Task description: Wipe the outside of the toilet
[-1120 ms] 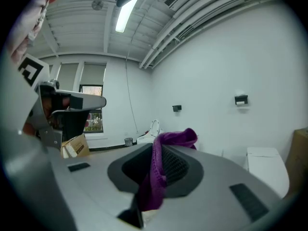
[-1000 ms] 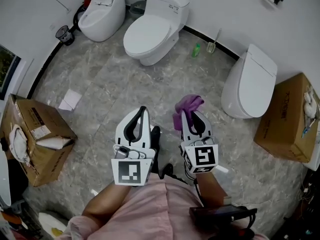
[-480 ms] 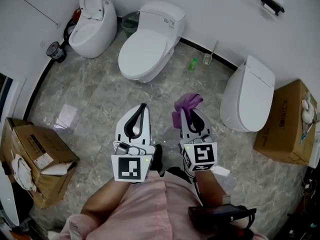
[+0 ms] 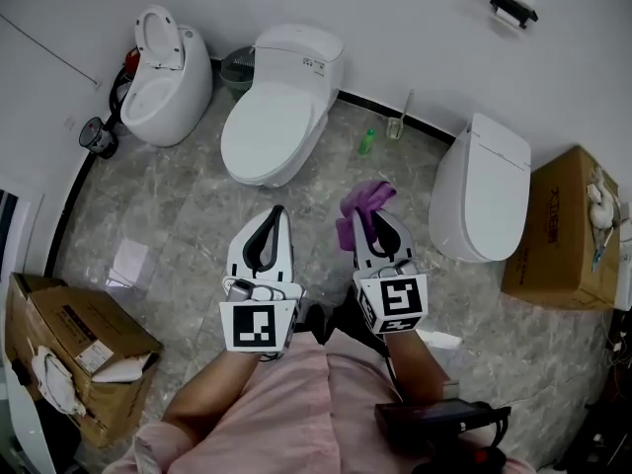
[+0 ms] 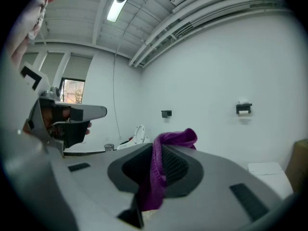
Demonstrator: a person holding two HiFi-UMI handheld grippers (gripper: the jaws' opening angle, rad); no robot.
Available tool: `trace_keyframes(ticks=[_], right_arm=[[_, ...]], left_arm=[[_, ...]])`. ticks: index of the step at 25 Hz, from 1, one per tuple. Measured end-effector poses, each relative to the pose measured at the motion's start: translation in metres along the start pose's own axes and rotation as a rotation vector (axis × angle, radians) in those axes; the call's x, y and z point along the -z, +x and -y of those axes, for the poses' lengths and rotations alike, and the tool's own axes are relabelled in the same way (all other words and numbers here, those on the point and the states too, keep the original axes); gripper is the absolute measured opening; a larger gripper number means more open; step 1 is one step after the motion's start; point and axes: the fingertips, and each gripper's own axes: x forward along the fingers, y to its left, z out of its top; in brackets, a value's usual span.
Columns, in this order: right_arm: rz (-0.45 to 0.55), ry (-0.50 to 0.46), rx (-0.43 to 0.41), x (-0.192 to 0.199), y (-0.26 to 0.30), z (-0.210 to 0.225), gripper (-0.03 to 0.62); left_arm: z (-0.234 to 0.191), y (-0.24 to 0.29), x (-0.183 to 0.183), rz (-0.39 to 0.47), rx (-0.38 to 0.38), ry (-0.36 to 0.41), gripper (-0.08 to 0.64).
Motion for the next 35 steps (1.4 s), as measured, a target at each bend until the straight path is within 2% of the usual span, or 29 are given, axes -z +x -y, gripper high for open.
trace_keyframes(ticks=[3, 10, 16, 21, 28, 35], right_arm=[[0.009, -0.001, 0.016, -0.003, 0.005, 0.011, 0.06], [0.01, 0.02, 0.045, 0.003, 0.021, 0.035, 0.06], [-0.01, 0.05, 0.033, 0.02, 0.048, 0.071, 0.06], [-0.044, 0.075, -0.004, 0.041, 0.089, 0.112, 0.06], [-0.096, 0.118, -0.083, 0.057, 0.16, 0.178, 0.06], [-0.099, 0.115, -0.155, 0.051, 0.227, 0.237, 0.06]], left_arm=[[0.003, 0.012, -0.003, 0.027, 0.023, 0.023, 0.007], [0.01, 0.039, 0.015, -0.027, 0.04, 0.004, 0.006], [0.018, 0.081, 0.029, -0.04, 0.039, 0.029, 0.006], [0.023, 0.133, 0.058, -0.119, 0.006, 0.014, 0.007], [0.022, 0.227, 0.074, -0.147, -0.054, 0.056, 0.008], [0.021, 0.313, 0.07, -0.146, -0.11, 0.077, 0.008]])
